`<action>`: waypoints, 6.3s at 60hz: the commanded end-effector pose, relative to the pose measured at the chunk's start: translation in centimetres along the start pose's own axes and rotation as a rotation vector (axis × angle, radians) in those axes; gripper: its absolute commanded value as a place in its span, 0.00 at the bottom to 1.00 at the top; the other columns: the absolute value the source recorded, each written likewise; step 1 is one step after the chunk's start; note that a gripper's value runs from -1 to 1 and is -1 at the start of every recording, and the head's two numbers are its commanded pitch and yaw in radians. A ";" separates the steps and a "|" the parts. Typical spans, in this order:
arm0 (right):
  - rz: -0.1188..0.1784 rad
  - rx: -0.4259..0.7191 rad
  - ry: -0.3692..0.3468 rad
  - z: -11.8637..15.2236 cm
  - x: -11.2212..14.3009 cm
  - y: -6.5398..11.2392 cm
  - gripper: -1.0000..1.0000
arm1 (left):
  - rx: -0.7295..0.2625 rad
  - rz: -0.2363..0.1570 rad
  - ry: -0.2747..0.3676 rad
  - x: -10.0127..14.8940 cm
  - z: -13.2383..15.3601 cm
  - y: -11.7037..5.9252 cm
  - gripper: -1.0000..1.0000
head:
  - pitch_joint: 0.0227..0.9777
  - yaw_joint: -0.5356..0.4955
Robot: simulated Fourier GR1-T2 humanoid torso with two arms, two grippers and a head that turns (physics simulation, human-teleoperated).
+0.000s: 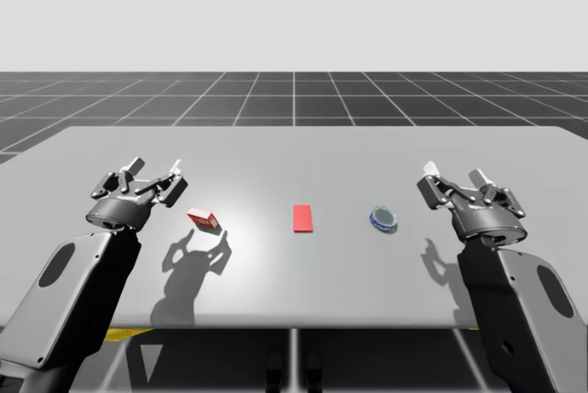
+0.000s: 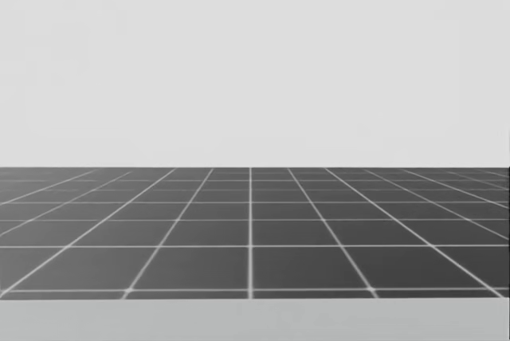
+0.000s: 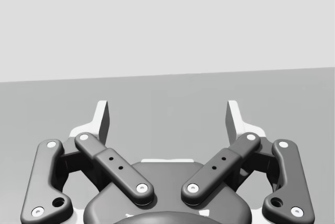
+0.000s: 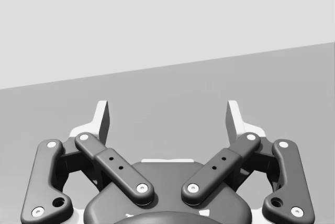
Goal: Look at the card. If it is red, pick the object on the left. If it is green, pick the object on the right.
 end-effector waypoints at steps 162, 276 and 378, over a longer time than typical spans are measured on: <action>0.052 -0.013 0.002 -0.1 -1.0 0.8 0.00 | -0.156 0.039 0.078 0.7 5.4 -2.6 0.00 | 0.83 0.92; 0.061 -0.014 -0.017 -0.3 -1.0 0.7 0.00 | -0.172 0.013 0.413 -9.7 3.3 -3.7 0.00 | 0.83 0.89; 0.074 -0.004 -0.019 -0.5 -1.2 0.5 0.00 | -0.231 -0.113 0.054 8.6 1.3 -3.9 0.99 | 0.42 0.92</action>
